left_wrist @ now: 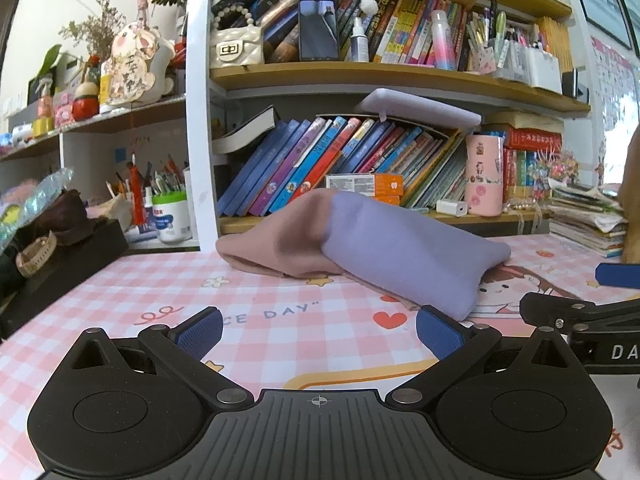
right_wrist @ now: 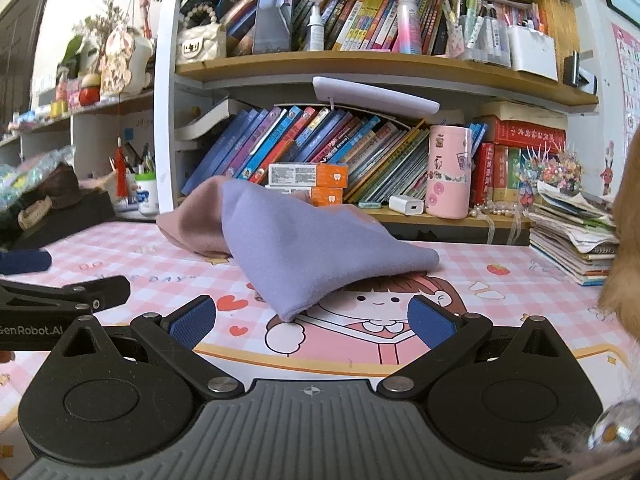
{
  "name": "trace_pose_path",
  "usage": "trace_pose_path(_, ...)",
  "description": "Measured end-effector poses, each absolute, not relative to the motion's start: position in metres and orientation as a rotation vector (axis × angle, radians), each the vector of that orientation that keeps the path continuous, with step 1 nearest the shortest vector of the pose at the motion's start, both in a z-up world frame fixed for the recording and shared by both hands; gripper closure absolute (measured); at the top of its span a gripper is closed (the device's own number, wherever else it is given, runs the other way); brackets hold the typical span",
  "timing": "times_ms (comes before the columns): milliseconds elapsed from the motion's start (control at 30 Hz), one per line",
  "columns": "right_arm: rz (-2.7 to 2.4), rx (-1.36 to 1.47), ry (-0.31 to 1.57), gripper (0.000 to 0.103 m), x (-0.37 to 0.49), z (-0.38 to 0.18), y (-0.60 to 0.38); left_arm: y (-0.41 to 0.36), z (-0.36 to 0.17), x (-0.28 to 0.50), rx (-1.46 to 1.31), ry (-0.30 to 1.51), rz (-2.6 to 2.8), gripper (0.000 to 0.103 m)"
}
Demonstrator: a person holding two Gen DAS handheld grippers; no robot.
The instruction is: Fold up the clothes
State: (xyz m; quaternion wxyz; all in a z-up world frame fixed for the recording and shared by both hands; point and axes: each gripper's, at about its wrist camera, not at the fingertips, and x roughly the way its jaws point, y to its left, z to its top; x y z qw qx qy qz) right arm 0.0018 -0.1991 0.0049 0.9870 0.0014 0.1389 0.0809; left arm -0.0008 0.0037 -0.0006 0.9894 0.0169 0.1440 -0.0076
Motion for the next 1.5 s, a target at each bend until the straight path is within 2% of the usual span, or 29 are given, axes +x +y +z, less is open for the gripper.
trace_pose_path(433, 0.176, 0.01, 0.19, 0.0, -0.014, 0.008, -0.201, -0.007, -0.001, -0.004, 0.086, 0.298, -0.019, 0.0)
trace_pose_path(667, 0.228, 0.149, 0.373, 0.0, 0.028, 0.015, -0.232, -0.031, -0.003, 0.009, 0.247, 0.353, -0.078, 0.0)
trace_pose_path(867, 0.268, 0.156, 0.458, 0.0, 0.087, 0.029, -0.256, -0.066, 0.007, 0.044, 0.327, 0.412, -0.135, 0.0)
trace_pose_path(967, 0.297, 0.276, 0.475, 0.0, 0.116, 0.026, -0.277, -0.088, 0.005, 0.064, 0.375, 0.39, -0.199, 0.0)
trace_pose_path(1067, 0.321, 0.483, 0.518, 0.005, 0.149, 0.015, -0.303, -0.112, -0.001, 0.086, 0.433, 0.379, -0.228, 0.0)
trace_pose_path(1133, 0.328, 0.61, 0.549, 0.02, 0.166, 0.006, -0.316, -0.129, -0.008, 0.101, 0.493, 0.383, -0.209, 0.0)
trace_pose_path(1200, 0.331, 0.715, 0.579, 0.03, 0.18, -0.002, -0.325, -0.143, -0.016, 0.115, 0.566, 0.398, -0.182, 0.008)
trace_pose_path(1333, 0.355, 0.807, 0.61, 0.031, 0.192, -0.011, -0.334, -0.155, -0.03, 0.135, 0.702, 0.426, -0.149, 0.024)
trace_pose_path(1400, 0.375, 0.833, 0.625, 0.031, 0.193, -0.014, -0.334, -0.155, -0.031, 0.139, 0.732, 0.426, -0.148, 0.053)
trace_pose_path(1433, 0.385, 0.848, 0.638, 0.031, 0.194, -0.016, -0.334, -0.152, -0.028, 0.14, 0.723, 0.423, -0.152, 0.06)
trace_pose_path(1467, 0.394, 0.862, 0.651, 0.031, 0.195, -0.017, -0.333, -0.149, -0.025, 0.14, 0.707, 0.421, -0.157, 0.073)
trace_pose_path(1500, 0.402, 0.875, 0.665, 0.031, 0.195, -0.019, -0.332, -0.146, -0.02, 0.141, 0.689, 0.418, -0.164, 0.078)
